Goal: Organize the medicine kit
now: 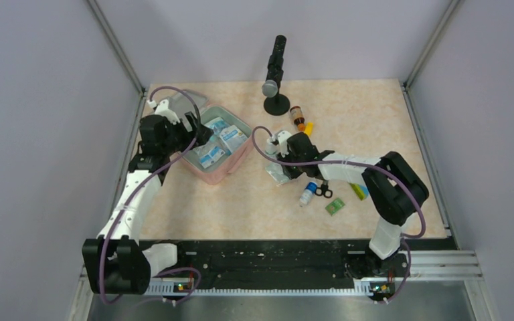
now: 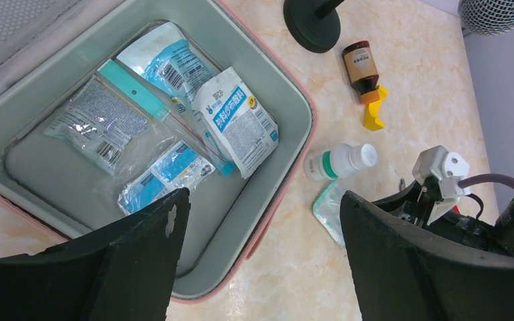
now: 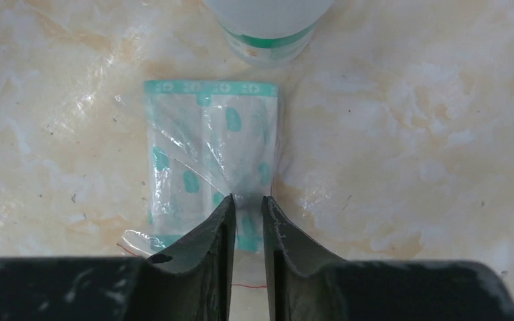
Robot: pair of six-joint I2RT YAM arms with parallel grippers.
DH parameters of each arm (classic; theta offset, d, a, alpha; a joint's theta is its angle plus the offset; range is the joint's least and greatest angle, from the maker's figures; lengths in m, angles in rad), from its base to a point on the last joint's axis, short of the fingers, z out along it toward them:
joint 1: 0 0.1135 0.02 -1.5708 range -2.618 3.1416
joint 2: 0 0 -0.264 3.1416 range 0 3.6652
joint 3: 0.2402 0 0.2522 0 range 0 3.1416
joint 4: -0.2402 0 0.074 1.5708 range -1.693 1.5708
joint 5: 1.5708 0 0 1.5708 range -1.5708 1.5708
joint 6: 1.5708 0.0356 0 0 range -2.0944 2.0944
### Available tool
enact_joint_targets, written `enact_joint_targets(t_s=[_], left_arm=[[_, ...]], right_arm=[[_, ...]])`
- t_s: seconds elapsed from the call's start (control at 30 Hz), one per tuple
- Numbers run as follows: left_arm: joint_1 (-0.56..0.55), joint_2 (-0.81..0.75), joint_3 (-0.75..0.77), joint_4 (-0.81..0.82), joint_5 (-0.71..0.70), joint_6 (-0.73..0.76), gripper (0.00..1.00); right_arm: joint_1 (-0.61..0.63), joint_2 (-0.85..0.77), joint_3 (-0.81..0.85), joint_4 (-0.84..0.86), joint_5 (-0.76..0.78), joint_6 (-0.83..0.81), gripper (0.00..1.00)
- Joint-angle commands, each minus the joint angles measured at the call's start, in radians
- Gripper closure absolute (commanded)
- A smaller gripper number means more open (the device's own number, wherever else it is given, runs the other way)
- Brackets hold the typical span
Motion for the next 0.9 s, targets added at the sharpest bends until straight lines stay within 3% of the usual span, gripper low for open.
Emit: enact_joint_targets(t_s=[0.0, 0.07, 0.33, 0.53, 0.7, 0.87], left_arm=[[0.005, 0.044, 0.040, 0.062, 0.008, -0.011, 0.12], [0.005, 0.061, 0.046, 0.075, 0.039, -0.007, 0.12], [-0.021, 0.149, 0.096, 0.151, 0.163, 0.010, 0.13], [-0.110, 0.246, 0.174, 0.261, 0.330, 0.019, 0.12], [-0.181, 0.391, 0.304, 0.346, 0.574, -0.045, 0.10], [-0.217, 0.536, 0.441, 0.304, 0.746, -0.060, 0.11]], right_arm=[[0.011, -0.035, 0.000, 0.007, 0.001, -0.042, 0.90], [0.007, -0.091, -0.007, -0.017, -0.003, -0.069, 1.00], [-0.040, -0.402, -0.037, -0.199, -0.027, -0.128, 1.00], [-0.080, -0.557, 0.016, -0.291, -0.028, -0.094, 1.00], [-0.085, -0.594, 0.079, -0.265, -0.053, -0.112, 1.00], [-0.083, -0.579, 0.074, -0.136, -0.084, -0.175, 1.00]])
